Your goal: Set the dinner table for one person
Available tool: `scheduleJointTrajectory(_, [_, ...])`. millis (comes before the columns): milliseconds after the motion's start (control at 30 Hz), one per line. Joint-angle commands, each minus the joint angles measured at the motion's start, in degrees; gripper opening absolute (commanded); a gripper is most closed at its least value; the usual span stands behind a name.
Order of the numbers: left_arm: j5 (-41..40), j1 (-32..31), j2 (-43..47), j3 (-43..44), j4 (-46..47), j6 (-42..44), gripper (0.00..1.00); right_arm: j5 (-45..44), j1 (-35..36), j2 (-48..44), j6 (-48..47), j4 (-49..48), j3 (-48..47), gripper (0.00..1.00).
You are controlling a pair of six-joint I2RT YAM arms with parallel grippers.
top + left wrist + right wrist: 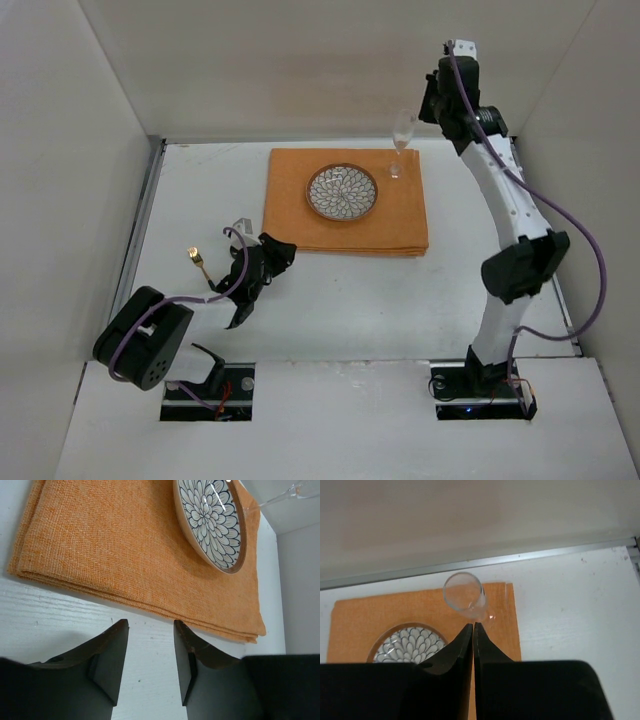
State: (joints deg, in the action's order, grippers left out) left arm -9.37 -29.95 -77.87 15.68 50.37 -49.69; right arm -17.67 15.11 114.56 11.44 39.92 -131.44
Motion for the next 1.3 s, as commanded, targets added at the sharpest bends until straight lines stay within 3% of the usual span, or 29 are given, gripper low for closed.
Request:
scheduleJointTrajectory(0, [-1.7,-0.4,2.8,1.1,2.5,2.9,0.33,1.1,1.9,-15.1,3.9,-13.4,13.2,0.06])
scheduleJointTrajectory(100, [-3.1,-1.0,3.6,1.5,1.5,5.1,0.21,1.2,5.2,-30.2,5.9,-27.8,34.9,0.07])
scheduleJointTrajectory(267, [-6.6,-2.4,4.9,4.1,-5.3,8.4,0.12,0.9,11.8,-49.1,10.2,-47.3,67.6,0.11])
scheduleJointTrajectory(467, [-13.8,-4.0,12.0,7.3,-20.3,13.0,0.12,-0.3,14.4,-59.6,14.8,-51.3,88.3,0.10])
scheduleJointTrajectory(700, [-20.1,-2.1,19.1,7.2,-40.0,14.3,0.22,0.1,18.8,-63.5,18.7,-55.1,98.4,0.09])
scheduleJointTrajectory(833, [-24.0,-2.5,18.1,9.6,-47.0,15.1,0.26,0.1,19.7,-64.5,18.5,-58.9,102.1,0.09])
scheduleJointTrajectory(1033, [-28.1,-0.8,14.5,11.7,-52.2,15.4,0.30,-0.3,22.6,-66.1,19.4,-61.5,105.1,0.13])
scheduleJointTrajectory(1267, [-27.3,2.8,11.4,11.9,-52.3,17.4,0.25,1.3,23.9,-63.0,20.0,-62.1,104.4,0.14])
